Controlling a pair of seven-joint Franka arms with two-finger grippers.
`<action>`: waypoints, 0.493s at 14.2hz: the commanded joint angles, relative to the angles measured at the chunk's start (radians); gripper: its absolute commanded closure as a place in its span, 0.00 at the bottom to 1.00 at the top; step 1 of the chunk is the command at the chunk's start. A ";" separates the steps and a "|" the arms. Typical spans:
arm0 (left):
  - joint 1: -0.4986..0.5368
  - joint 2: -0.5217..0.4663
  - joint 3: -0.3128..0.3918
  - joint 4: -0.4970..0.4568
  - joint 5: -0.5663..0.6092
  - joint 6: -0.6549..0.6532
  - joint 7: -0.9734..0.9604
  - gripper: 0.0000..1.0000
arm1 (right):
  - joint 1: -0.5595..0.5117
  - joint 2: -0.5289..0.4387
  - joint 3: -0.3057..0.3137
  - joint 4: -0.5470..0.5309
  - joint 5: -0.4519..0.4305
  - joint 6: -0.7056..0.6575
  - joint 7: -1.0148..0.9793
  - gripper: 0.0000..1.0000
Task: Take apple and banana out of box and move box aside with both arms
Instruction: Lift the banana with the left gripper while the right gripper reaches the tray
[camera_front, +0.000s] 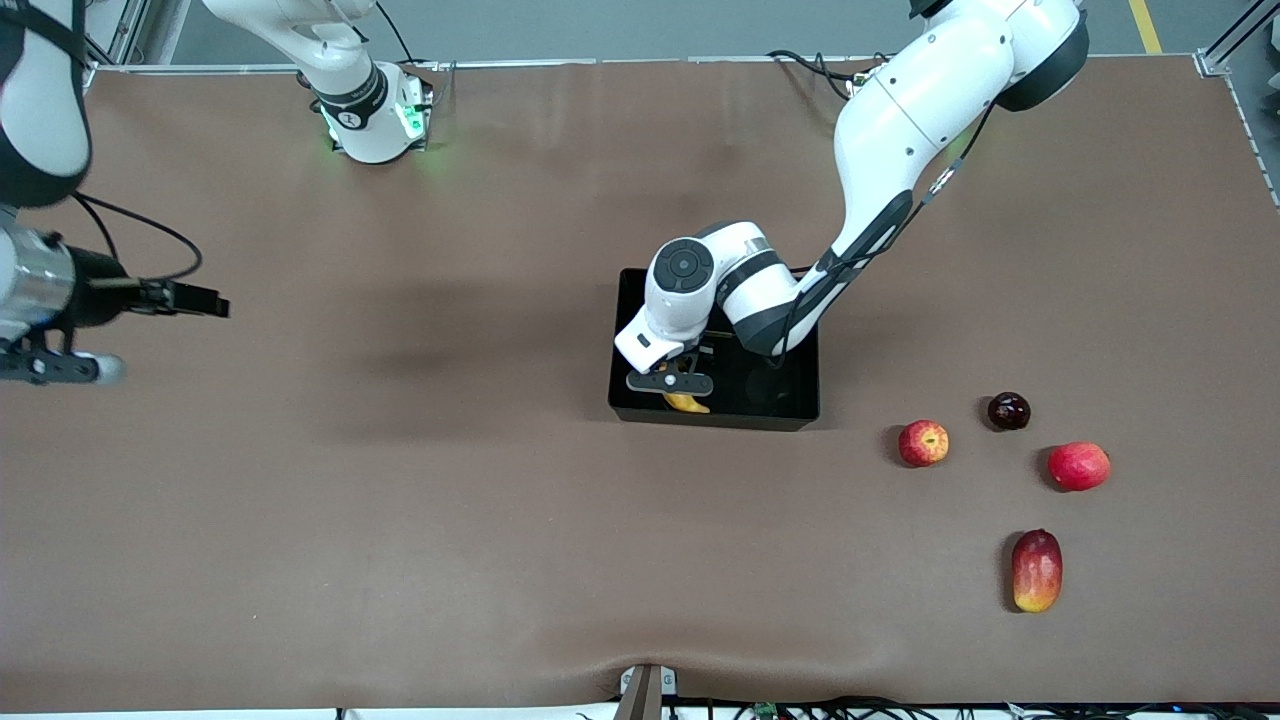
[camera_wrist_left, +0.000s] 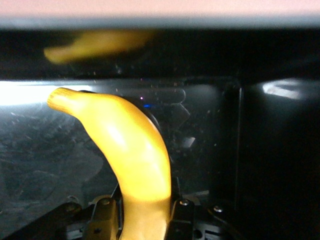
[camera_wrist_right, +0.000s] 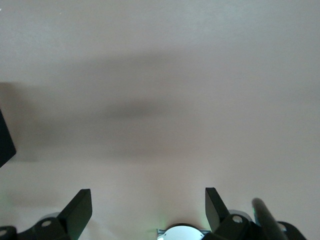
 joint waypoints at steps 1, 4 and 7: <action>0.009 -0.081 -0.002 -0.005 0.013 -0.037 -0.008 1.00 | 0.047 0.012 0.001 -0.023 0.046 0.035 0.018 0.00; 0.015 -0.169 -0.009 0.001 0.005 -0.095 -0.005 1.00 | 0.128 0.012 0.001 -0.072 0.095 0.097 0.140 0.00; 0.058 -0.255 -0.018 0.001 -0.020 -0.147 0.036 1.00 | 0.257 0.027 0.001 -0.073 0.104 0.170 0.266 0.00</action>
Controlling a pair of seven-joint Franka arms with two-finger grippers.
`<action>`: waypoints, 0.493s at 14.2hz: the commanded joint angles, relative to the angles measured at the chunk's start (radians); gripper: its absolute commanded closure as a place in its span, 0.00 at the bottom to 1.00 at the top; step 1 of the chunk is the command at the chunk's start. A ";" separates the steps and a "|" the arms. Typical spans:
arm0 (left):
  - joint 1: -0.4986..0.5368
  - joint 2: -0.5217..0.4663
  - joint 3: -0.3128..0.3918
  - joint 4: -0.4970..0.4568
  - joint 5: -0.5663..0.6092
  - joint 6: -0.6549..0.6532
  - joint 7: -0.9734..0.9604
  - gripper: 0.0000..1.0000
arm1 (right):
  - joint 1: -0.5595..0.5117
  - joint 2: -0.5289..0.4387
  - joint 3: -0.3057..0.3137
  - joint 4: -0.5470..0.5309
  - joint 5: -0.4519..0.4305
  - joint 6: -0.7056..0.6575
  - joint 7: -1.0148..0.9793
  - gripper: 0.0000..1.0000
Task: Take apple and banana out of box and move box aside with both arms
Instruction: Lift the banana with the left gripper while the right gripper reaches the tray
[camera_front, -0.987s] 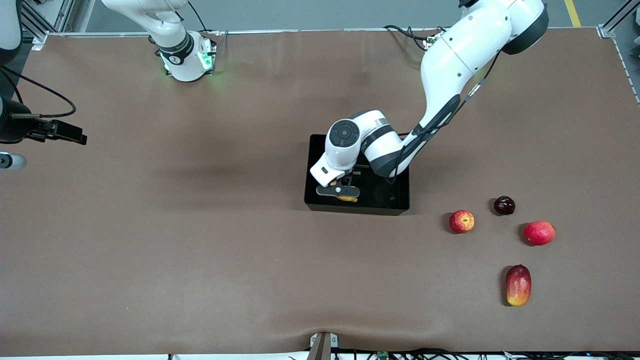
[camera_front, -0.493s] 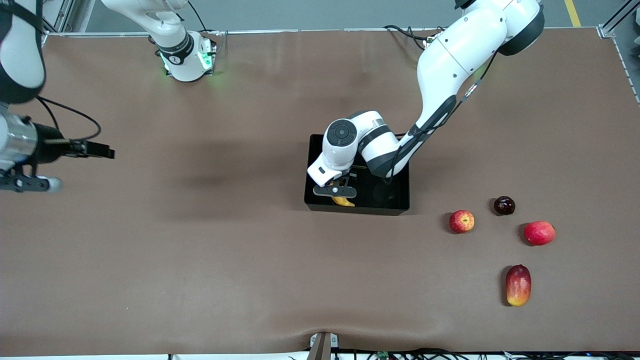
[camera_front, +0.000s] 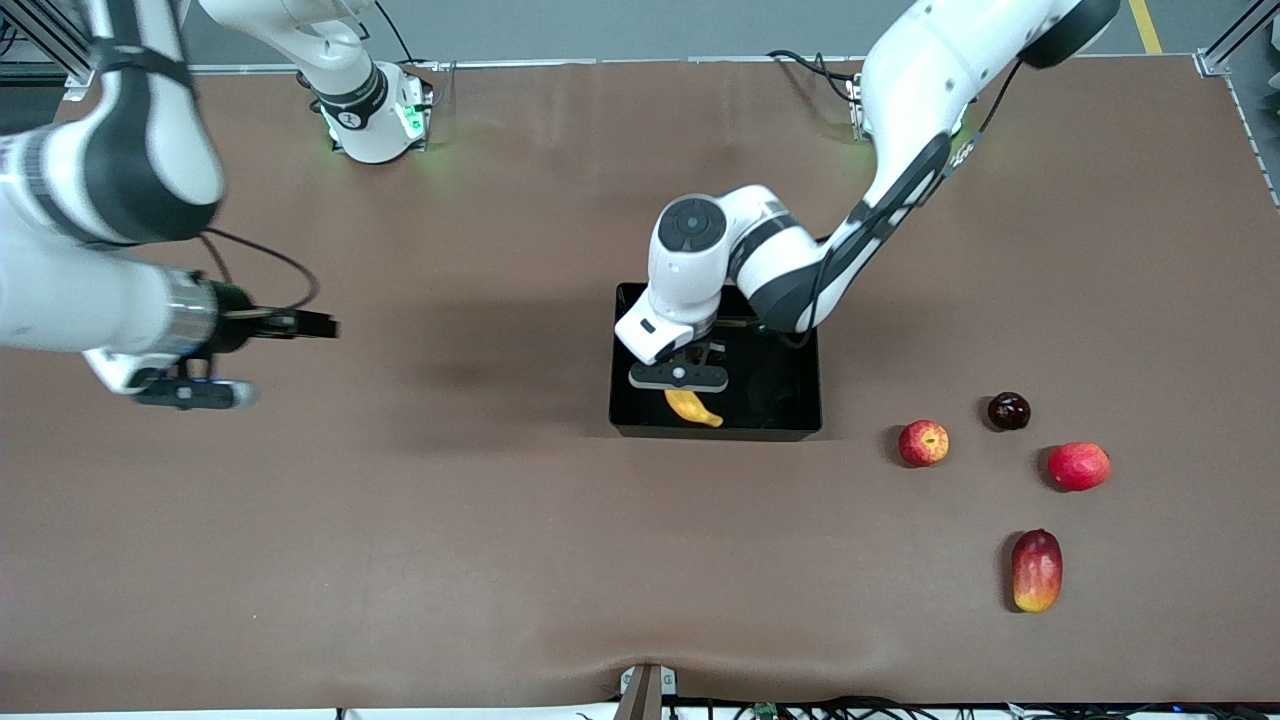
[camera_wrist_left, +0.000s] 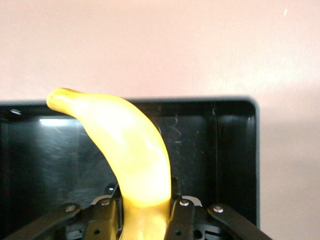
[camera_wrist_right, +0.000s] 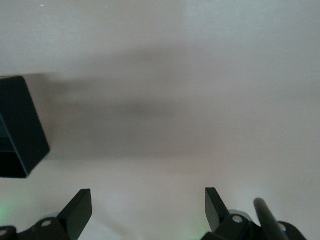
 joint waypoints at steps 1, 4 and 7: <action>0.072 -0.106 -0.019 -0.022 -0.064 -0.055 0.089 1.00 | 0.127 0.010 -0.008 -0.009 0.017 0.080 0.136 0.00; 0.192 -0.186 -0.028 -0.020 -0.193 -0.127 0.341 1.00 | 0.235 0.065 -0.008 -0.009 0.017 0.176 0.238 0.00; 0.282 -0.203 -0.028 -0.020 -0.227 -0.174 0.522 1.00 | 0.310 0.120 -0.008 -0.007 0.017 0.268 0.301 0.00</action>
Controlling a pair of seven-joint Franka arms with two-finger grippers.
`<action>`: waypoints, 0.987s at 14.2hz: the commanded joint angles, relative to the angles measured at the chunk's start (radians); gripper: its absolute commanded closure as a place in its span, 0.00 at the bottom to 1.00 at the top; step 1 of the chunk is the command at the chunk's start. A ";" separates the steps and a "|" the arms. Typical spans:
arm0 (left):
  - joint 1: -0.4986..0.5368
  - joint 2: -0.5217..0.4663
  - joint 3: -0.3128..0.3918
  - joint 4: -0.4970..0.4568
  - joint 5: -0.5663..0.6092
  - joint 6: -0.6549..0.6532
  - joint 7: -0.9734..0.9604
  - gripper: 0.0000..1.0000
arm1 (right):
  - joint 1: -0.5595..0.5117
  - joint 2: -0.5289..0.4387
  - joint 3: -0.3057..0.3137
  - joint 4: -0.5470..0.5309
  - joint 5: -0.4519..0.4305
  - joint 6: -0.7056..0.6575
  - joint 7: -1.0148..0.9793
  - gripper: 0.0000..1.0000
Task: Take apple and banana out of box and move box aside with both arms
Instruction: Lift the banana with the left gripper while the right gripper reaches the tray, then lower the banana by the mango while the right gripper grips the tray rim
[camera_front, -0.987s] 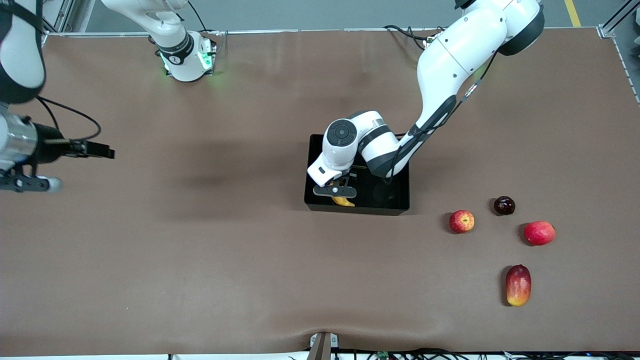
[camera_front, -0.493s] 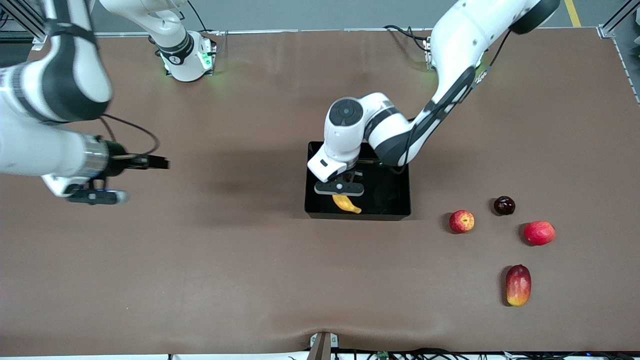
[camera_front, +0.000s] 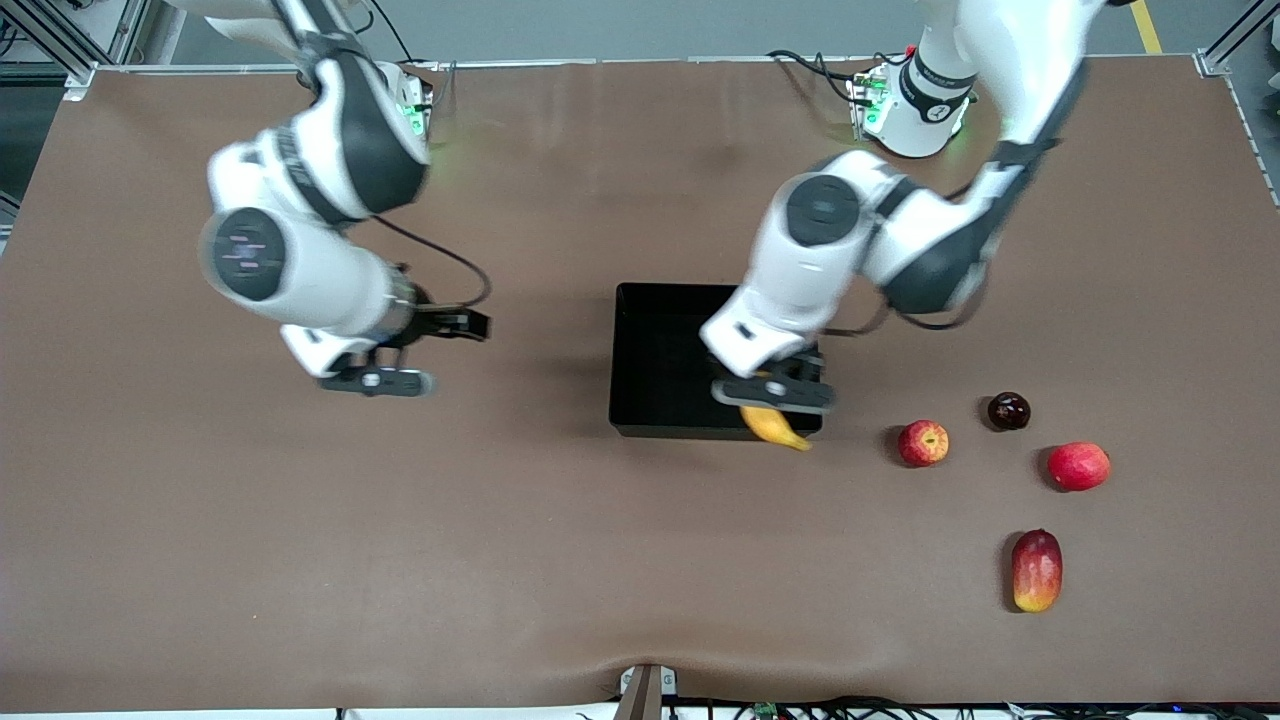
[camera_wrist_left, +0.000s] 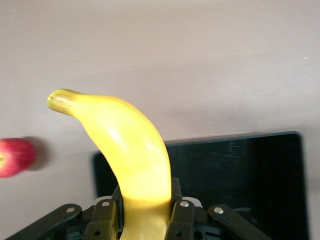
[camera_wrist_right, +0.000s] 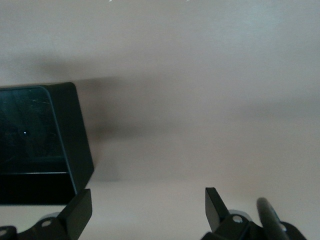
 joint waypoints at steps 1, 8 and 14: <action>0.079 -0.022 -0.013 -0.022 -0.027 -0.026 0.148 1.00 | 0.060 0.061 -0.012 0.007 0.015 0.081 0.044 0.00; 0.308 0.019 -0.009 0.011 -0.026 -0.026 0.568 1.00 | 0.194 0.239 -0.010 0.015 0.057 0.310 0.165 0.00; 0.368 0.154 0.014 0.146 -0.018 -0.025 0.812 1.00 | 0.265 0.351 -0.012 0.081 0.056 0.362 0.202 0.00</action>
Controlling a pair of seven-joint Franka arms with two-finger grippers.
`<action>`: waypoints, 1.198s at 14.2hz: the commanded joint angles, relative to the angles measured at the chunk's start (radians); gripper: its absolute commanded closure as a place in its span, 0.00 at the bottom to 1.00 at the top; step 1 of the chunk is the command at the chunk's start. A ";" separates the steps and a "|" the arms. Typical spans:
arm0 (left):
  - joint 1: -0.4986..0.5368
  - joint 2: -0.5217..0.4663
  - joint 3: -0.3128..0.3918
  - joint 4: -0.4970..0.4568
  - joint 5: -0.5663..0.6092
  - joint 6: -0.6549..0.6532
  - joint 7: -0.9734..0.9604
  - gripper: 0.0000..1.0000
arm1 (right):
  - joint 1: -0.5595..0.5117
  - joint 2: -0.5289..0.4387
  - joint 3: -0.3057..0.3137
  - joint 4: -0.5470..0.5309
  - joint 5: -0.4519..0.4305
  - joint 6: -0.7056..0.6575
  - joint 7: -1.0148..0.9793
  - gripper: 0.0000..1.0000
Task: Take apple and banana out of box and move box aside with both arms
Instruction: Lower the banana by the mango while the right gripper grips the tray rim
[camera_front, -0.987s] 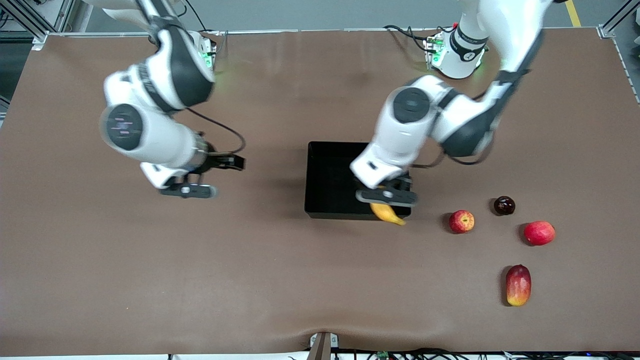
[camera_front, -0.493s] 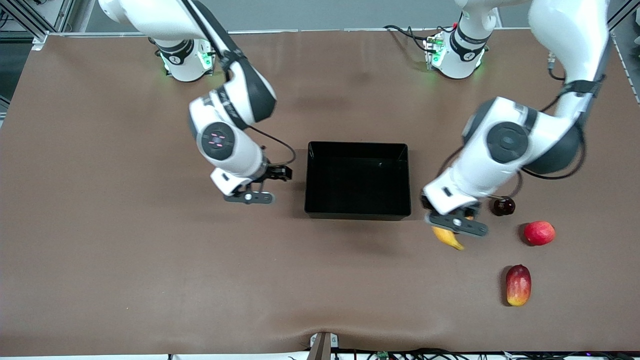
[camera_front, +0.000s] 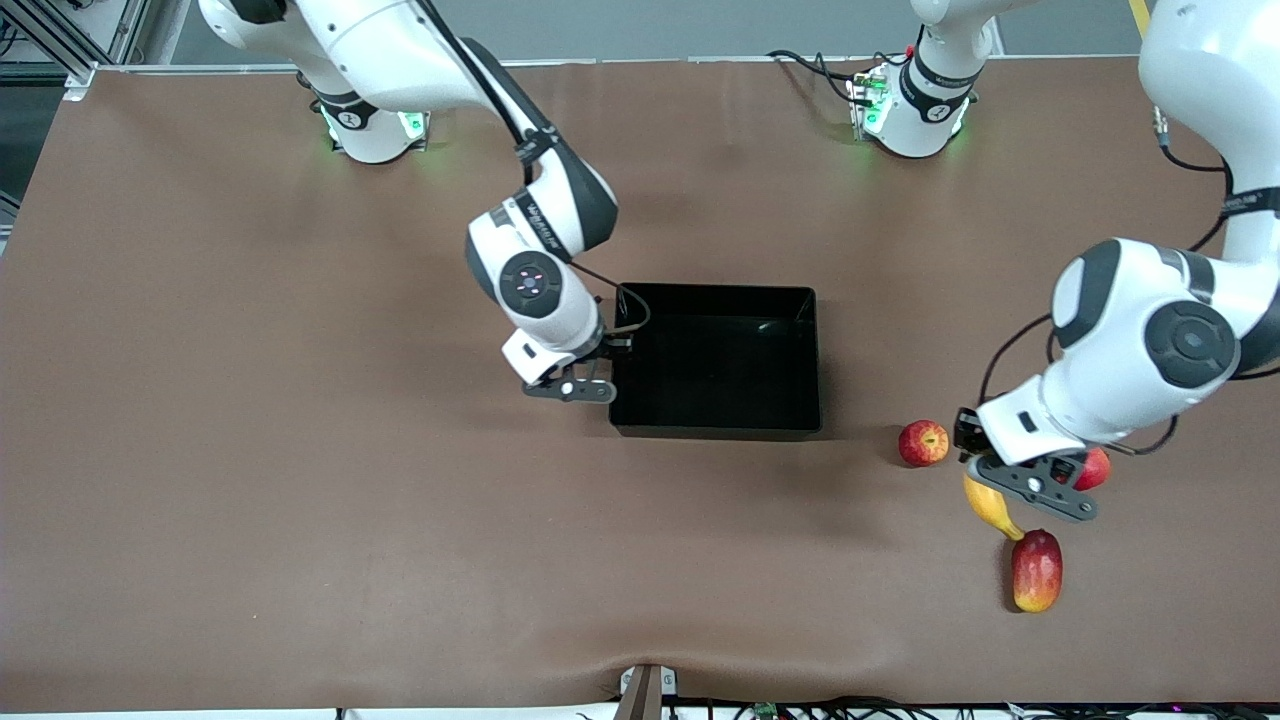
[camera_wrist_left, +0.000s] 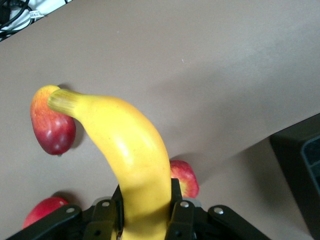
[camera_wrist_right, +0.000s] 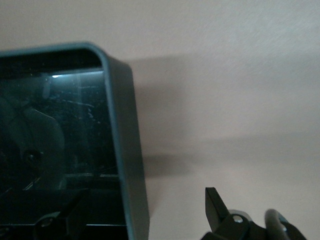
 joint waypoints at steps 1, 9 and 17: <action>-0.008 0.094 0.023 0.104 -0.007 -0.007 0.097 1.00 | 0.020 0.046 -0.012 0.043 0.019 0.015 0.025 0.00; -0.043 0.235 0.100 0.138 -0.004 0.145 0.258 1.00 | 0.037 0.074 -0.012 0.056 0.022 0.045 0.028 1.00; -0.048 0.335 0.138 0.138 -0.006 0.288 0.374 1.00 | -0.095 0.046 -0.007 0.214 0.029 -0.238 0.008 1.00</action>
